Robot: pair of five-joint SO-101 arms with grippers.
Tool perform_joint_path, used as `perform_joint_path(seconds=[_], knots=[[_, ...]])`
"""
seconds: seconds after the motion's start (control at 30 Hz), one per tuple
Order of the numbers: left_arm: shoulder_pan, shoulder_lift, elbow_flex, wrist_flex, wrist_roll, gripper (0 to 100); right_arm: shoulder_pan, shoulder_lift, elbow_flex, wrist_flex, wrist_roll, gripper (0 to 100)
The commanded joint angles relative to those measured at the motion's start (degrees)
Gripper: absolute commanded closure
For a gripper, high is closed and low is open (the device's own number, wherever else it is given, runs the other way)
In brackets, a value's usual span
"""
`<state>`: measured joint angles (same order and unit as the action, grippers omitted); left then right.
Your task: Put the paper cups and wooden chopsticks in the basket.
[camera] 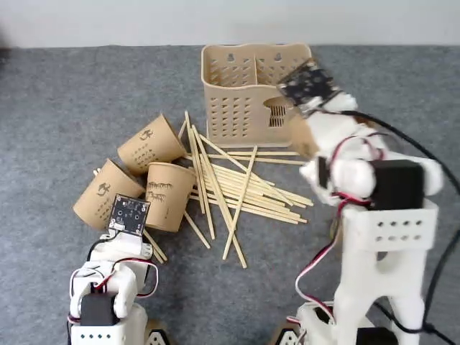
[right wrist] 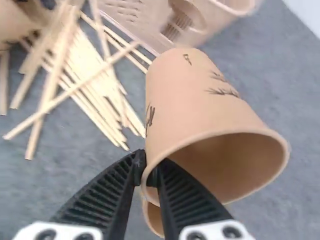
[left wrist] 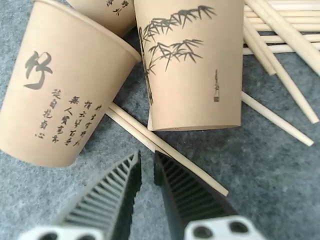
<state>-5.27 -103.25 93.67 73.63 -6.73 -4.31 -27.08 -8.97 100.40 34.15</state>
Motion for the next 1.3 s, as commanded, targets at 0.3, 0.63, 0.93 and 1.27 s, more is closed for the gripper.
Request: perform_joint_path(seconds=[0.3, 0.63, 0.93, 1.27], knots=[[-0.1, -0.9, -2.1, -0.1, -0.8, 95, 16.0, -2.4, -1.8, 2.6, 10.9, 99.0], [0.0, -0.9, -2.1, -0.1, -0.8, 95, 22.1, -10.6, -2.8, 2.6, 15.3, 99.0], [-0.3, -0.9, -2.1, -0.1, -0.8, 95, 22.6, -13.5, -7.8, 2.6, 13.5, 99.0], [-0.4, -0.9, -2.1, -0.1, -0.8, 95, 23.3, -3.6, -17.1, 2.7, 8.0, 99.0]])
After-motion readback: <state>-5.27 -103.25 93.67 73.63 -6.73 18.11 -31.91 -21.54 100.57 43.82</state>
